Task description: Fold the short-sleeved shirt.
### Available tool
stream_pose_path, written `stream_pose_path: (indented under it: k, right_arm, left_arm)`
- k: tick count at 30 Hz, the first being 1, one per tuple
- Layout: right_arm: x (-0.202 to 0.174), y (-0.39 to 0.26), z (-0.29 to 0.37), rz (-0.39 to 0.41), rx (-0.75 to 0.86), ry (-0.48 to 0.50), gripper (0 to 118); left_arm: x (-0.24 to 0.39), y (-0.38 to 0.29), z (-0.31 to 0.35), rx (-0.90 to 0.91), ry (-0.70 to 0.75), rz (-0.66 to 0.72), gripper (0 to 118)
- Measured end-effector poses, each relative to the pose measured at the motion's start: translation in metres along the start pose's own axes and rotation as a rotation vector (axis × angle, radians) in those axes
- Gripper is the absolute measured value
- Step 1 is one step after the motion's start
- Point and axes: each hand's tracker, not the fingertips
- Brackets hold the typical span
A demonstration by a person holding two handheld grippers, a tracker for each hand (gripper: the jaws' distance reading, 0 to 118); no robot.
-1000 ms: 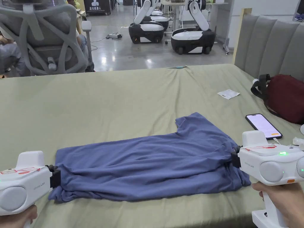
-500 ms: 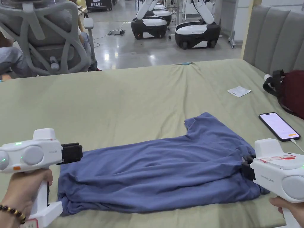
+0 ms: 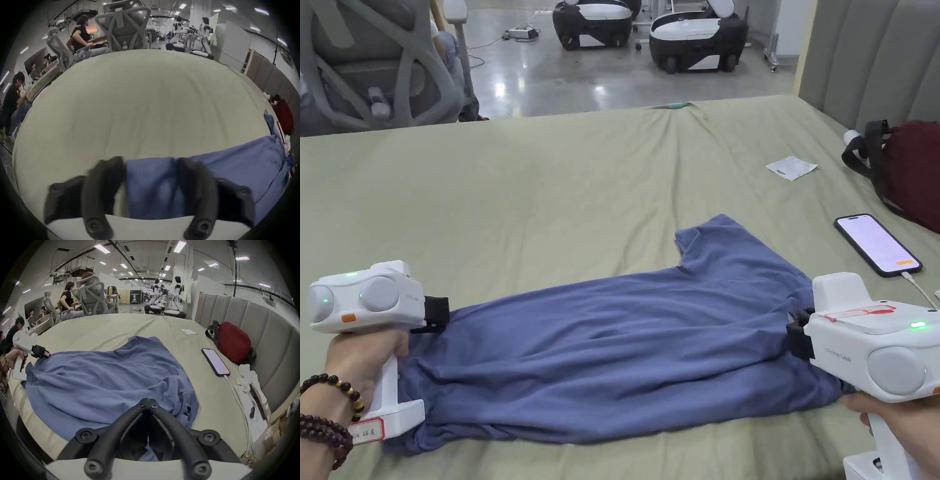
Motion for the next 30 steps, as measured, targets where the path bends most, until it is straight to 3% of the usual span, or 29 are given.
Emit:
stream_pose_path:
  k: [2, 4, 8, 9, 12, 13, 14, 16, 18, 20, 22, 23, 24, 25, 26, 30]
  right_arm:
    - [0.002, 0.009, -0.001, 0.000, 0.009, 0.007, 0]
    - [0.006, 0.027, -0.005, 0.013, 0.017, 0.015, 0]
    - [0.022, 0.089, -0.039, 0.034, 0.050, 0.011, 0]
    - [0.027, 0.107, -0.054, 0.033, 0.050, 0.004, 5]
    - [0.038, 0.139, -0.100, 0.049, -0.054, -0.001, 109]
    - [0.042, 0.145, -0.117, 0.045, -0.108, 0.002, 118]
    - [0.046, 0.146, -0.133, 0.036, -0.134, -0.001, 114]
    - [0.053, 0.144, -0.161, 0.041, -0.211, -0.013, 87]
    - [0.058, 0.135, -0.185, 0.057, -0.314, -0.039, 72]
    - [0.060, 0.125, -0.199, 0.050, -0.385, -0.027, 71]
    - [0.062, 0.120, -0.198, 0.010, -0.334, -0.016, 70]
    - [0.061, 0.123, -0.196, 0.014, -0.343, -0.017, 64]
    - [0.060, 0.125, -0.190, 0.023, -0.345, -0.019, 46]
    - [0.058, 0.126, -0.186, 0.032, -0.336, -0.004, 9]
    - [0.056, 0.126, -0.182, 0.049, -0.324, 0.007, 0]
    - [0.048, 0.130, -0.165, 0.068, -0.290, -0.021, 0]
  left_arm:
    - [-0.004, 0.004, 0.012, 0.033, -0.091, 0.044, 0]
    - [-0.004, 0.005, 0.024, 0.043, -0.119, 0.088, 1]
    - [-0.003, 0.003, 0.041, 0.081, -0.094, 0.023, 1]
    - [-0.004, 0.002, 0.044, 0.084, -0.098, 0.017, 1]
    - [-0.008, -0.001, 0.049, 0.094, -0.103, 0.014, 2]
    - [-0.009, -0.002, 0.050, 0.095, -0.105, 0.016, 2]
    - [-0.010, -0.002, 0.049, 0.094, -0.108, 0.015, 1]
    - [-0.012, -0.003, 0.050, 0.098, -0.115, 0.017, 2]
    - [-0.012, -0.003, 0.048, 0.097, -0.117, 0.010, 1]
    - [-0.013, -0.002, 0.047, 0.095, -0.117, 0.013, 2]
    - [-0.013, -0.002, 0.044, 0.095, -0.117, 0.010, 2]
    - [-0.012, -0.002, 0.042, 0.093, -0.112, 0.003, 2]
    - [-0.010, -0.002, 0.041, 0.091, -0.108, -0.003, 1]
    - [-0.009, -0.002, 0.040, 0.091, -0.105, -0.004, 2]
    - [-0.008, -0.002, 0.039, 0.090, -0.101, -0.002, 2]
    - [-0.006, -0.003, 0.046, 0.096, -0.102, 0.004, 2]
